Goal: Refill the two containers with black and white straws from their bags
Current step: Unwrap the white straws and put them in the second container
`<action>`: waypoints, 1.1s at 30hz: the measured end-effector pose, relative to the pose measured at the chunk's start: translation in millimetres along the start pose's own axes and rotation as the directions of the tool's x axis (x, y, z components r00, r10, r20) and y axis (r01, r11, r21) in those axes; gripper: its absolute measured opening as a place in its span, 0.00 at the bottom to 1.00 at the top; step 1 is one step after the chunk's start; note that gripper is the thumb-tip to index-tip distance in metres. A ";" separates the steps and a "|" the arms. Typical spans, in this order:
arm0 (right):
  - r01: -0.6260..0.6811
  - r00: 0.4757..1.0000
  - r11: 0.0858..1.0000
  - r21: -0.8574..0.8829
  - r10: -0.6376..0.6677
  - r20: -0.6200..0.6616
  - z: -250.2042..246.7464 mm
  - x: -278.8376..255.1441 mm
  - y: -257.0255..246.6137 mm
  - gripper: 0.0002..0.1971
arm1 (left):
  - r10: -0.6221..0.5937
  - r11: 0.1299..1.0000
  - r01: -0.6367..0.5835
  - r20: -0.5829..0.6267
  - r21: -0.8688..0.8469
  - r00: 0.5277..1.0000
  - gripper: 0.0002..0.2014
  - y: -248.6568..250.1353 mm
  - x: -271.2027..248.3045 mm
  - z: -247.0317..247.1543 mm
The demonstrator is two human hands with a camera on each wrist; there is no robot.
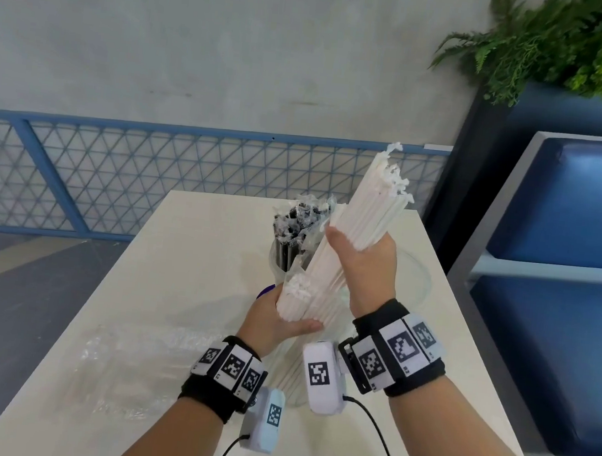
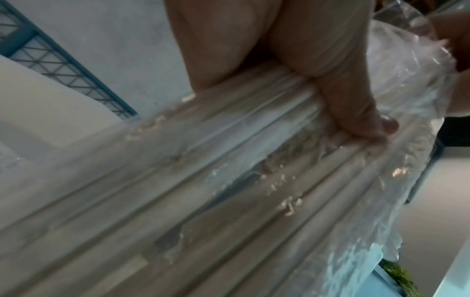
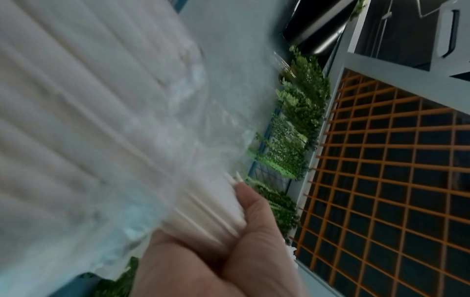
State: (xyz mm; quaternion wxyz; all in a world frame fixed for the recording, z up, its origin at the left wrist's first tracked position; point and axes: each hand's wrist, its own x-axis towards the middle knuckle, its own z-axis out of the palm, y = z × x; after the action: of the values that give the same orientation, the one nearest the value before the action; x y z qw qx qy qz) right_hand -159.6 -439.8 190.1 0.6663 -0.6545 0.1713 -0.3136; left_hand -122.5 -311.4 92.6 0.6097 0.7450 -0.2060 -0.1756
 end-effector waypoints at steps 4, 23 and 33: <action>-0.009 0.995 1.000 -0.025 0.012 0.095 -6.5 0.1 0.8 0.19 | 0.004 0.999 -0.004 0.009 -0.042 1.000 0.27 0.1 -0.4 0.8; -0.157 0.974 0.979 -0.133 0.176 0.140 -0.9 0.3 19.8 0.21 | -0.027 1.000 0.026 -0.057 -0.014 0.998 0.22 -0.5 5.6 3.8; -0.129 0.988 0.953 0.273 0.146 -0.044 -18.9 31.0 -24.3 0.02 | -0.030 0.999 0.028 -0.078 -0.020 0.997 0.18 3.8 7.5 0.3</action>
State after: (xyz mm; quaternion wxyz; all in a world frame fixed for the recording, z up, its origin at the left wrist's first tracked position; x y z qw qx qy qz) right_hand -153.3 -472.9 217.9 0.7634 -0.5341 0.1934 -0.3076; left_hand -116.6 -316.2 96.1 0.6218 0.7483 -0.1695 -0.1572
